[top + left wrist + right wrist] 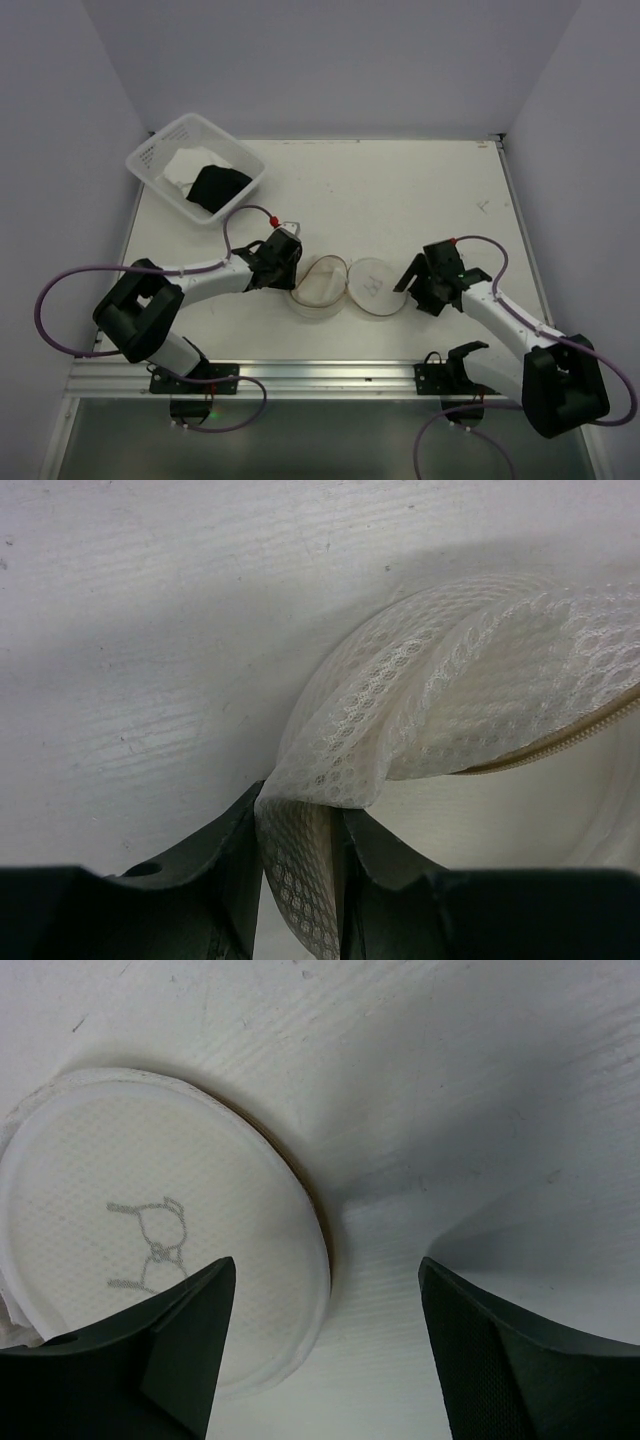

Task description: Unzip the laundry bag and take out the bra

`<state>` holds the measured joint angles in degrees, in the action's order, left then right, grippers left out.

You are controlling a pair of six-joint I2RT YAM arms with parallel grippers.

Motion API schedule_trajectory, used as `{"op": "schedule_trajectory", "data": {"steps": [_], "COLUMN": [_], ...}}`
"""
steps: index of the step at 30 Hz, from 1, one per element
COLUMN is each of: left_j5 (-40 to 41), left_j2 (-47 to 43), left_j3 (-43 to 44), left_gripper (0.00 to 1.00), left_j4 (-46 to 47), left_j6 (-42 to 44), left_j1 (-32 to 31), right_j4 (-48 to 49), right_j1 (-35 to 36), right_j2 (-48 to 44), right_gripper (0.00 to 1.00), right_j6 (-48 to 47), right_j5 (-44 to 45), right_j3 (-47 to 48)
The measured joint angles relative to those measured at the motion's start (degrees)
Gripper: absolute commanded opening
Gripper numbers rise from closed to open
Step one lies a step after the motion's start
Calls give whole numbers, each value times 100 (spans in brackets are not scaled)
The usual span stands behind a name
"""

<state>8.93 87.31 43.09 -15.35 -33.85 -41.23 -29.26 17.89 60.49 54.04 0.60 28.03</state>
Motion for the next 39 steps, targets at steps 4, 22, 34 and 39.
{"op": "schedule_trajectory", "data": {"steps": [4,22,34,39], "left_j5": [-15,-162,-485,-667], "left_j2": [-7,-4,1110,1508], "left_j3": [-9,118,1851,2208], "left_gripper": [33,15,4,4], "left_j4": [17,-92,-79,28], "left_j6": [7,50,44,2], "left_j1": [0,-2,-297,-579], "right_j4": [304,-81,-1377,-1405], "right_j1": [11,118,374,739], "right_j2": [380,109,-319,-219], "right_gripper": [70,0,0,0], "right_j6": [4,-282,-1539,-1860], "right_j5": [-190,72,1349,1237], "right_j3": [42,509,2396,2684]}}
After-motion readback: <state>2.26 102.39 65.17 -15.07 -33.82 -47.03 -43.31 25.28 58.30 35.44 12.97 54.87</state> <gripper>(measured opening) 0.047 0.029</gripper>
